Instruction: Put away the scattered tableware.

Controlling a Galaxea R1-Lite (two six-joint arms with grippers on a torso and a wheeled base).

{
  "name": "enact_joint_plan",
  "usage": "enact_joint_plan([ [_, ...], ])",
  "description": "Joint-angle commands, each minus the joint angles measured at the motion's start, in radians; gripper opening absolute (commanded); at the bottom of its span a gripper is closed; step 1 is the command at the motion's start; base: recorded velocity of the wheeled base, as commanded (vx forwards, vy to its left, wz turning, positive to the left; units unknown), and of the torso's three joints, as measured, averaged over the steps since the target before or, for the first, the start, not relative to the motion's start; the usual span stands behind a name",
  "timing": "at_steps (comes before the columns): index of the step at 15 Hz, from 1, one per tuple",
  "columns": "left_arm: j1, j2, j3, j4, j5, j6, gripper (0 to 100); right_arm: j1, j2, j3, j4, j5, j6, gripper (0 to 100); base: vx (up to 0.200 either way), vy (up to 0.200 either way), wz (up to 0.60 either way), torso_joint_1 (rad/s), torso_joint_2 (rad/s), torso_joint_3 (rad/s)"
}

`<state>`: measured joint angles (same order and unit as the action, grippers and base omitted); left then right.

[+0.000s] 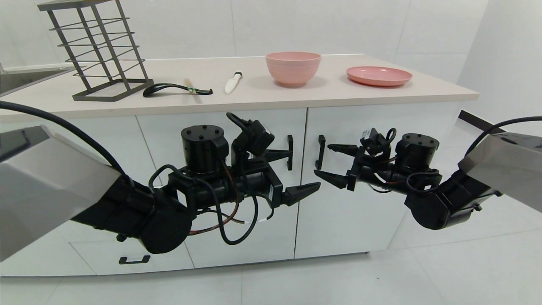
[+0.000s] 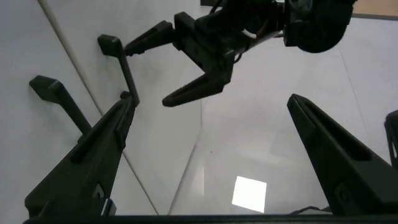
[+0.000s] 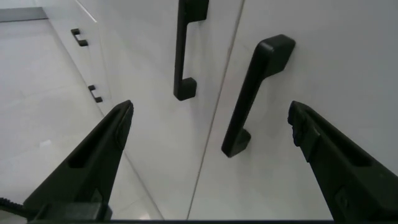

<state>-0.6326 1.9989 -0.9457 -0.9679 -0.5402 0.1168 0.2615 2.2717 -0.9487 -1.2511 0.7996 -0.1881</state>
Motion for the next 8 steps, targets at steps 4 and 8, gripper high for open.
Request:
enact_joint_plan([
  [4, 0.002, 0.041, -0.061, 0.024, -0.001, 0.159, 100, 0.008, 0.057, -0.042, -0.03, 0.049, 0.001, 100, 0.0, 0.0, 0.0, 0.0, 0.0, 0.0],
  [8, -0.004, 0.047, -0.062, 0.02, -0.064, 0.207, 100, 0.021, 0.089, -0.094, -0.041, 0.089, 0.001, 100, 0.0, 0.0, 0.0, 0.0, 0.0, 0.0],
])
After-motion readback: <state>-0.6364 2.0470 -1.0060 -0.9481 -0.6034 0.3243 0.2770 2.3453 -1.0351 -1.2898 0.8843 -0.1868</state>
